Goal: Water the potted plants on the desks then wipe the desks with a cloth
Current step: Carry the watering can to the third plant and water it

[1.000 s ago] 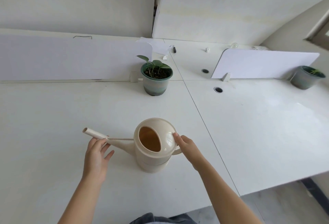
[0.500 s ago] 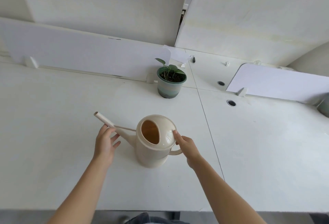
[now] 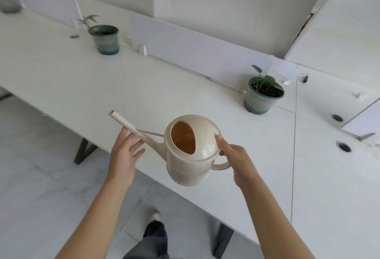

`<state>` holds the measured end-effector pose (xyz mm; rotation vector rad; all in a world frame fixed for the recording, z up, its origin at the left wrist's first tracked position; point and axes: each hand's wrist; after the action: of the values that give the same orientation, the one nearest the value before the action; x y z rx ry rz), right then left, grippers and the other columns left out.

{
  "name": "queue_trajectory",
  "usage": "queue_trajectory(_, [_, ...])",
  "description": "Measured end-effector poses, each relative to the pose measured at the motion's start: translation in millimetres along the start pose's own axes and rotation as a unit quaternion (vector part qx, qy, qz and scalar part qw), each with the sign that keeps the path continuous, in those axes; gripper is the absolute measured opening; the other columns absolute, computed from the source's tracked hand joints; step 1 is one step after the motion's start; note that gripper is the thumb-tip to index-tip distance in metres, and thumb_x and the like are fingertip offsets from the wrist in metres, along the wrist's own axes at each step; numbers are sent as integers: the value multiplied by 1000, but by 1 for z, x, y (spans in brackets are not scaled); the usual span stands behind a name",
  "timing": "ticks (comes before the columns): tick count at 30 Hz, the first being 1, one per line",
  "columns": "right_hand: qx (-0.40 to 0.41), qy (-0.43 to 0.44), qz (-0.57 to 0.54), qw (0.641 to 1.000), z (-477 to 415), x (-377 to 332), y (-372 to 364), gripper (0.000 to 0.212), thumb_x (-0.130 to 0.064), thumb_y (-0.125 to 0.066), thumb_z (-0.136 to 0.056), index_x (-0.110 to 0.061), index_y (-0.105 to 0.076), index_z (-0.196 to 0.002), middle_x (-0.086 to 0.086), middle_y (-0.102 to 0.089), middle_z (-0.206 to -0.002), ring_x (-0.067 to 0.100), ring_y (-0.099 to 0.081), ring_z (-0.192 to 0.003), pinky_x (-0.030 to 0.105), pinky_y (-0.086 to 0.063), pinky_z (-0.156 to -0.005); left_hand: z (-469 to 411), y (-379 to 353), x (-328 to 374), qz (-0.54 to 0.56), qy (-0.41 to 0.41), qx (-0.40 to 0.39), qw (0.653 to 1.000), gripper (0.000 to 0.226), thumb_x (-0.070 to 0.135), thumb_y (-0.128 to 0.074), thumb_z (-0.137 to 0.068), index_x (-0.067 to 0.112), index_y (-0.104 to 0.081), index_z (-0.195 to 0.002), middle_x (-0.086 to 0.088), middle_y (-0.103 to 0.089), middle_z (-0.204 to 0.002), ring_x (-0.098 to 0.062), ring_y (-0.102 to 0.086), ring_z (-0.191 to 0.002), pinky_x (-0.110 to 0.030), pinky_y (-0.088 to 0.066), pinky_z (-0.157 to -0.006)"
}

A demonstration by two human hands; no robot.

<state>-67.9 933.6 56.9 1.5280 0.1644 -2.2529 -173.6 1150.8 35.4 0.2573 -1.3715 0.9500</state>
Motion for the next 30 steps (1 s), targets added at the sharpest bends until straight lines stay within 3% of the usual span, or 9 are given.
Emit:
queue_trajectory(3, [-57,5,16,998,9,-7,-26,73,-54,-57,-79,15,-58,-106,11,-64,-111,14,-55,-99,30,-33,-90,15,30,12,-1,-32,33,999,43,17,-41,-95,28,-42,-137,9,-61,-113,-16,-58,-106,-34,-41,-90])
queue_trajectory(5, [-94,-2,12,996,15,-10,-45,64,-51,-56,-80,10,-62,-98,3,-64,-99,6,-54,-92,29,-30,-90,24,48,20,-10,-54,43,998,40,16,-38,-95,28,-47,-133,8,-62,-114,-14,-59,-103,-31,-41,-86])
queue_trajectory(7, [-120,2,9,993,21,-12,-63,51,-50,-56,-81,0,-64,-88,-1,-61,-89,8,-54,-91,29,-29,-91,30,65,29,-6,-72,68,995,34,14,-37,-95,30,-54,-120,5,-61,-116,-14,-59,-100,-33,-40,-87])
queue_trajectory(12, [-150,17,10,988,30,-25,-116,40,-39,-48,-90,-15,-60,-60,-16,-58,-54,6,-52,-76,28,-31,-88,26,114,55,17,-85,121,989,31,13,-38,-95,36,-58,-98,19,-70,-79,-16,-58,-93,-38,-38,-94])
queue_trajectory(15, [-149,28,6,988,31,-35,-155,40,-36,-47,-91,-17,-59,-57,-7,-53,-61,6,-51,-70,24,-35,-72,18,146,74,22,-100,131,986,30,13,-40,-95,34,-51,-114,22,-71,-73,-13,-60,-90,-33,-41,-86])
queue_trajectory(18, [-155,29,5,987,31,-38,-197,36,-38,-52,-88,-20,-58,-57,-6,-50,-65,10,-49,-73,26,-33,-75,11,182,98,0,-108,122,987,35,12,-37,-96,31,-41,-126,23,-72,-72,-6,-67,-81,-28,-43,-78])
queue_trajectory(23, [-166,27,-4,986,30,-47,-271,33,-39,-54,-84,-26,-65,-56,-10,-53,-62,13,-47,-75,30,-30,-81,-8,252,138,-19,-100,120,988,46,12,-37,-96,23,-32,-141,13,-62,-100,-16,-59,-100,-36,-39,-93])
queue_trajectory(27, [-186,38,-28,981,27,-58,-328,33,-31,-50,-89,-24,-66,-62,-12,-59,-53,8,-54,-73,25,-34,-73,-27,301,166,-36,-109,114,987,50,13,-39,-96,23,-29,-143,14,-60,-106,-15,-59,-103,-36,-39,-92])
queue_trajectory(30, [-195,28,-31,980,20,-62,-358,35,-32,-49,-90,-23,-66,-61,-11,-60,-53,10,-54,-74,27,-35,-79,-43,325,177,-30,-103,115,988,49,14,-40,-96,25,-31,-143,14,-60,-108,-19,-57,-109,-36,-39,-92])
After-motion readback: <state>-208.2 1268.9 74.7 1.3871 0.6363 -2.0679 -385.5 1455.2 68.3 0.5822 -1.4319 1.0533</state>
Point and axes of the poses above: each hand's wrist, its own z-axis away from the middle knuckle, its own y-axis out of the back of the hand, x = y × z
